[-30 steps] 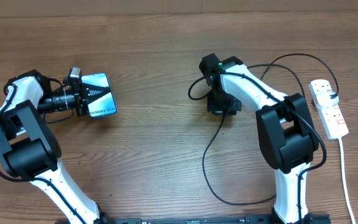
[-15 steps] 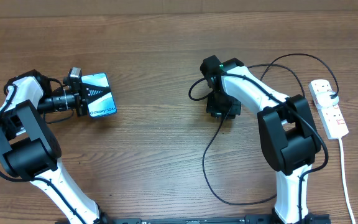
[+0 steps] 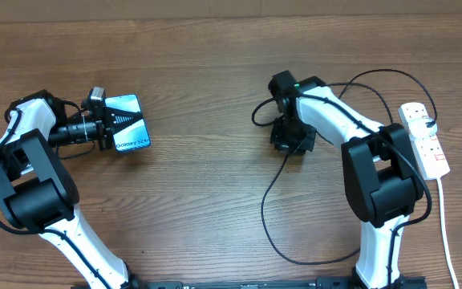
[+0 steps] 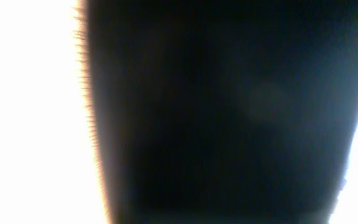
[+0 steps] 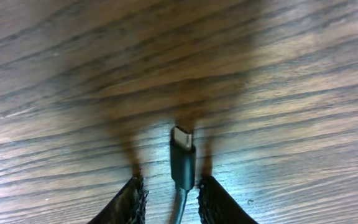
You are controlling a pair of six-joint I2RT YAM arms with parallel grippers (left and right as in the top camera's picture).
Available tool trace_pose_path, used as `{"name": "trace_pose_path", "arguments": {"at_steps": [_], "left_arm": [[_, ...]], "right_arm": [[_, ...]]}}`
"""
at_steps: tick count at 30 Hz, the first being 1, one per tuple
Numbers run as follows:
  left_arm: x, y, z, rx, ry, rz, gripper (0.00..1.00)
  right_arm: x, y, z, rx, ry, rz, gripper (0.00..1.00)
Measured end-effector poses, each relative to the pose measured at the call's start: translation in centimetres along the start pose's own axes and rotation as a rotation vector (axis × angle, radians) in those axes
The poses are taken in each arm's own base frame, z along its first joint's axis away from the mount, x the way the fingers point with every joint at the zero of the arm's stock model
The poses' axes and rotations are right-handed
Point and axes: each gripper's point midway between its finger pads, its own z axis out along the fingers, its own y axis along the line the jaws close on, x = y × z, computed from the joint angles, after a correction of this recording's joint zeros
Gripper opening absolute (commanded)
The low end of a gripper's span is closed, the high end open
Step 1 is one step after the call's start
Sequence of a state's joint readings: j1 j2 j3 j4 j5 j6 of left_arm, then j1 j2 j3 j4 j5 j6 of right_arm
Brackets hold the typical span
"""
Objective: Plug charger to phone and switch on socket
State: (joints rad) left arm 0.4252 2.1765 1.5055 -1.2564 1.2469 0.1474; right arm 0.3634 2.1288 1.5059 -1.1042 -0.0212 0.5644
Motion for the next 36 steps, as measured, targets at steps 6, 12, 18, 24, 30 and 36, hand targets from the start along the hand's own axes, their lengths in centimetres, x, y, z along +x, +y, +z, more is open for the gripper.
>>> {"name": "trace_pose_path", "arguments": {"at_steps": [6, 12, 18, 24, 30, 36], "left_arm": [[0.00, 0.00, 0.00, 0.000, 0.000, 0.000, 0.04], [0.01, 0.05, 0.00, -0.003, 0.000, 0.000, 0.04], [0.01, 0.05, 0.00, -0.003, 0.000, 0.000, 0.04], [0.00, 0.06, -0.01, -0.003, 0.000, 0.000, 0.04], [0.00, 0.05, 0.00, -0.003, 0.000, 0.000, 0.04], [0.00, 0.05, 0.00, -0.003, 0.000, 0.000, 0.04]], "right_arm": [[-0.16, -0.20, 0.10, -0.042, 0.024, 0.027, 0.25], [-0.15, -0.19, 0.14, -0.052, 0.011, 0.003, 0.25], [-0.19, -0.18, 0.14, -0.055, 0.006, -0.027, 0.23], [-0.33, -0.30, 0.14, -0.052, -0.002, -0.066, 0.15], [-0.55, -0.18, 0.13, -0.057, -0.012, -0.081, 0.14], [-0.94, 0.12, 0.06, -0.068, -0.029, -0.086, 0.14]]}}
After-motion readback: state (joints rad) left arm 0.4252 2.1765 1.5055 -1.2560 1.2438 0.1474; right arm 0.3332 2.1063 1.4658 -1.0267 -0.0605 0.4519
